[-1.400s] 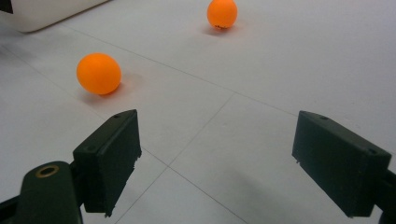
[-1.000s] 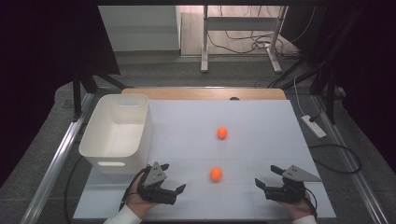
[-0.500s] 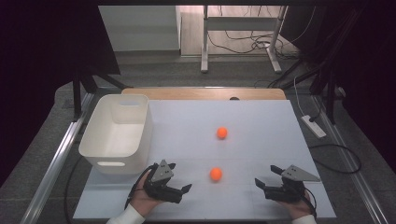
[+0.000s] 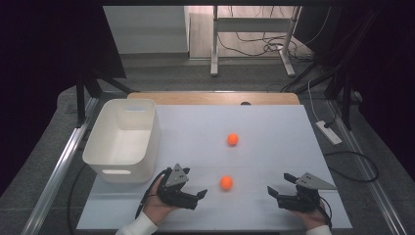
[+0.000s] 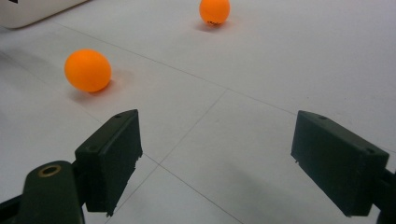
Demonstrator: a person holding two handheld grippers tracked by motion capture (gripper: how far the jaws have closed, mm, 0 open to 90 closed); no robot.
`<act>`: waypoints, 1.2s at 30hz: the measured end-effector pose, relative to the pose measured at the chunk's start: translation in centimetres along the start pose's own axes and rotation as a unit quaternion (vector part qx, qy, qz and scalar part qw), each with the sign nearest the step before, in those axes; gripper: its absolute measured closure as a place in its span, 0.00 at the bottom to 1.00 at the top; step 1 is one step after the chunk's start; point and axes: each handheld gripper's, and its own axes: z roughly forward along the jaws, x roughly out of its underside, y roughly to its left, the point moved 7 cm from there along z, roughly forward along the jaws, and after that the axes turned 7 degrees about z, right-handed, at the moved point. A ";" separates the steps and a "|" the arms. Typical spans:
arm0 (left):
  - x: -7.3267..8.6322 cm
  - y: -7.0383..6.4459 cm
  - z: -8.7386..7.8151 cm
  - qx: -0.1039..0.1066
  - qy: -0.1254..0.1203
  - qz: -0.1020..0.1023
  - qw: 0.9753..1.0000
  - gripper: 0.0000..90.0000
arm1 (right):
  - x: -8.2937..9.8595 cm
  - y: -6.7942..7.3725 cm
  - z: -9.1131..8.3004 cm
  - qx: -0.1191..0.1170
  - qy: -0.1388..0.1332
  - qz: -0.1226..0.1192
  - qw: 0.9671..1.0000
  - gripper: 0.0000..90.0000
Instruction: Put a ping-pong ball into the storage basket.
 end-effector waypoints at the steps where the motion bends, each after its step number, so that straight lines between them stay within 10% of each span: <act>1: -0.1 0.0 0.1 0.001 0.000 0.001 1.000 0.09 | 0.0 0.0 0.0 0.002 0.001 0.000 1.000 0.18; 36: -2.2 -1.2 4.0 0.033 0.028 0.019 0.999 0.10 | 0.2 0.3 0.4 -0.003 0.009 -0.011 1.000 0.18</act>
